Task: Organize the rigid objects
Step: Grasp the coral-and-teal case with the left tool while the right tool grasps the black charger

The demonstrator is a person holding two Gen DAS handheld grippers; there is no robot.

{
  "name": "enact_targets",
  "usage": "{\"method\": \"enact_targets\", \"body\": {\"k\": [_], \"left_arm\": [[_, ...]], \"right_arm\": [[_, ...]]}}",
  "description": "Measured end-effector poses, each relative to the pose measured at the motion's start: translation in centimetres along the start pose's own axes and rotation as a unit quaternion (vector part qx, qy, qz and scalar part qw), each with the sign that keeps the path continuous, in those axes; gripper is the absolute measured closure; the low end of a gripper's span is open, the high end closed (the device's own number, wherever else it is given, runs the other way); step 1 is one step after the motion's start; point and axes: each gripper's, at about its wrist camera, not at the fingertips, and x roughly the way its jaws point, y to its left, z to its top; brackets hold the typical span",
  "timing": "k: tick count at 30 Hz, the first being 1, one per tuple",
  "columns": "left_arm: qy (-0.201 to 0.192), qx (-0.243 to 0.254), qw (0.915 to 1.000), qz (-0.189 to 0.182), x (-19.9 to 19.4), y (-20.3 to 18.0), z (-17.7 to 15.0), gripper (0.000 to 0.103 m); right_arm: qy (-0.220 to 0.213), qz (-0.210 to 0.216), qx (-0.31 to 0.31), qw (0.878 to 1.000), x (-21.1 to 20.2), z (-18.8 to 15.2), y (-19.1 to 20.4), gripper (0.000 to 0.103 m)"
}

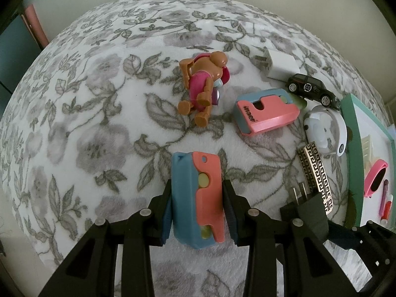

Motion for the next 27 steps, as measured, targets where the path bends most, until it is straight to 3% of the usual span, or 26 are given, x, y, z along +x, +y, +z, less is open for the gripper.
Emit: {"method": "enact_targets", "body": {"k": [20,23,27], "left_arm": [[0.001,0.010,0.9997,0.021,0.2,-0.4,0.1,0.064],[0.002,0.009,0.9997,0.022,0.2,-0.4,0.2,0.064],[0.016,0.009,0.9995,0.026,0.0,-0.8,0.2,0.065]], "right_arm": [[-0.024,-0.077,-0.042,0.996,1.9,0.4,3.6,0.048],[-0.026,-0.079,-0.035,0.996,1.8,0.1,3.8,0.057],[-0.026,-0.071,-0.026,0.997,1.4,-0.5,3.3,0.059]]}}
